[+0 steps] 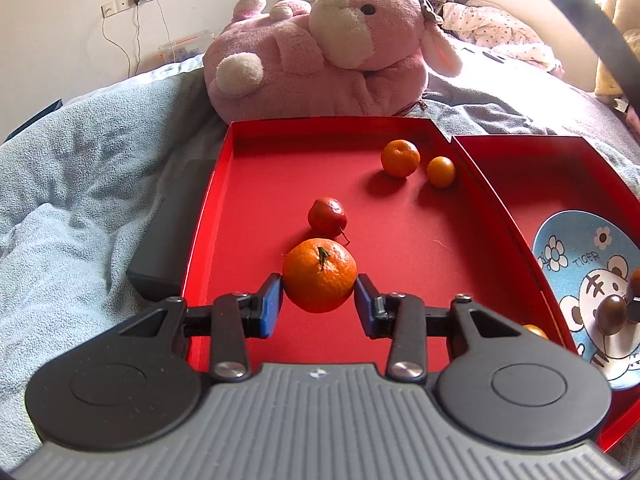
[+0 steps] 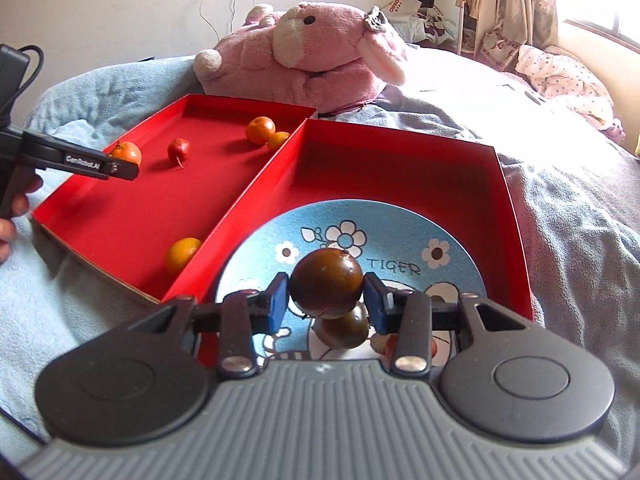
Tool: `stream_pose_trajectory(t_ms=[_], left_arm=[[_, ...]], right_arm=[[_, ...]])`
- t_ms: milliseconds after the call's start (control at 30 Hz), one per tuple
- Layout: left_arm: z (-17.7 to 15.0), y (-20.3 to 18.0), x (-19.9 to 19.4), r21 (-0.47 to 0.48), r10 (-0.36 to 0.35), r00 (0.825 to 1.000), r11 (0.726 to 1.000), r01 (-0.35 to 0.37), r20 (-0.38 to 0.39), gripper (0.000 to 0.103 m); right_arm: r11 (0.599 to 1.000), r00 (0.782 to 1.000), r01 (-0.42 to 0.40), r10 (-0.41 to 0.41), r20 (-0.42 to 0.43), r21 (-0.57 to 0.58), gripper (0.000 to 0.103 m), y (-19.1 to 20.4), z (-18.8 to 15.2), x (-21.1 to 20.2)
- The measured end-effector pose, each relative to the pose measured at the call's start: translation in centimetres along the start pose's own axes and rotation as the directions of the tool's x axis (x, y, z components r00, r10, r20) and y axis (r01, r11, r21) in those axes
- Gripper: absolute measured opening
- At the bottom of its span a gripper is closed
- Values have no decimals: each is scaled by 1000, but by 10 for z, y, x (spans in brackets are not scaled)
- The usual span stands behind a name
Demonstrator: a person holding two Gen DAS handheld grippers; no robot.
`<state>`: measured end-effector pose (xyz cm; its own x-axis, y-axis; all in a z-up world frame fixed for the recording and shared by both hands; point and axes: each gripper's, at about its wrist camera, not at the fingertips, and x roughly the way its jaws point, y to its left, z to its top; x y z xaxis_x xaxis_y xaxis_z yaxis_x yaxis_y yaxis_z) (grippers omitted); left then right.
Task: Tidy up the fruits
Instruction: 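Carry tangerine in left tool to tiger plate while right tool carries dark tomato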
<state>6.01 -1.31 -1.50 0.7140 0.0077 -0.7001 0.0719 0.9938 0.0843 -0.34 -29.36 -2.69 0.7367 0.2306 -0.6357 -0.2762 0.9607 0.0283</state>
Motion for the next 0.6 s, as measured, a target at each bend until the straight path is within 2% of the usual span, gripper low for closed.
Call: stream_pose_trajectory(t_ms=[333, 600], left_arm=[[5, -42, -10, 51, -113, 993, 992, 112, 20, 45], [15, -98, -17, 111, -252, 967, 963, 247, 35, 45]], right_arm=[[999, 1000, 23, -23, -9, 25, 44, -15, -2, 13], [999, 999, 35, -35, -18, 31, 44, -22, -1, 16]])
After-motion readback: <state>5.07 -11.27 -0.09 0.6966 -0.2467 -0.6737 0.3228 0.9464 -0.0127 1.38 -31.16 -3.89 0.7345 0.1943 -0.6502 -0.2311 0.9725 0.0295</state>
